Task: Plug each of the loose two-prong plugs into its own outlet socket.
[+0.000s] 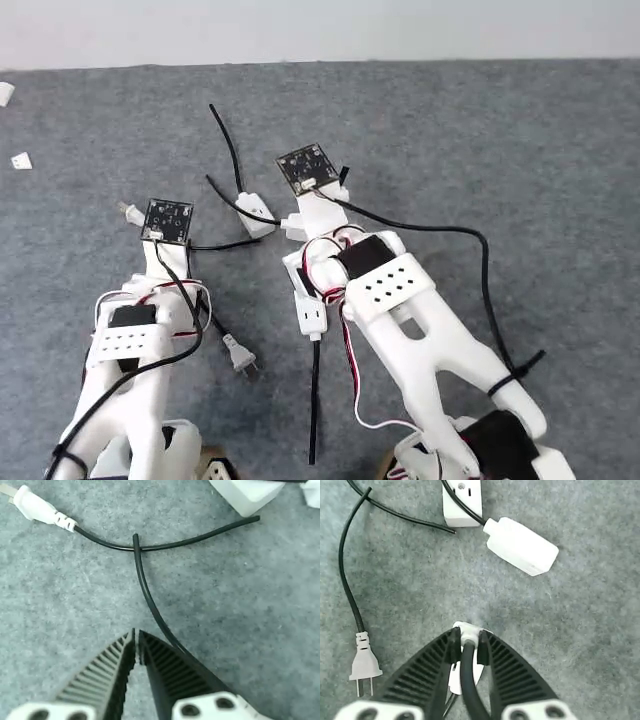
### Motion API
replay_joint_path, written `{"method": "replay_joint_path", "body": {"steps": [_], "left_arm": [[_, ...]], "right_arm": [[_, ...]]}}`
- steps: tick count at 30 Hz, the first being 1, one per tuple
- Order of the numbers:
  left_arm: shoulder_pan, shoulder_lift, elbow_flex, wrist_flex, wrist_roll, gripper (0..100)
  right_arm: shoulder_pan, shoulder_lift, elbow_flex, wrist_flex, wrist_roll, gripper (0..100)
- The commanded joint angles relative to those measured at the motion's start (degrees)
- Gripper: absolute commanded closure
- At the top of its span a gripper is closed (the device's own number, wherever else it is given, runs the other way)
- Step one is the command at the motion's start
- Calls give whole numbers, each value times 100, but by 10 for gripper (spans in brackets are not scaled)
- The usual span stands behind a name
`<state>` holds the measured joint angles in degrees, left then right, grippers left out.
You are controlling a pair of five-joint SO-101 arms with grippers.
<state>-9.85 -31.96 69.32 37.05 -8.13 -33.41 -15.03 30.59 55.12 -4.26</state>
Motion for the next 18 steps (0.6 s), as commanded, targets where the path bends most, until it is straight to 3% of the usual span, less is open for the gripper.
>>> {"method": "replay_joint_path", "body": {"steps": [1, 18], "left_arm": [[-35, -141, -48, -158, 26, 987], [-26, -141, -57, -167, 26, 986]], "right_arm": [[57, -31, 44, -92, -62, 991], [66, -31, 404, -251, 273, 991]]}}
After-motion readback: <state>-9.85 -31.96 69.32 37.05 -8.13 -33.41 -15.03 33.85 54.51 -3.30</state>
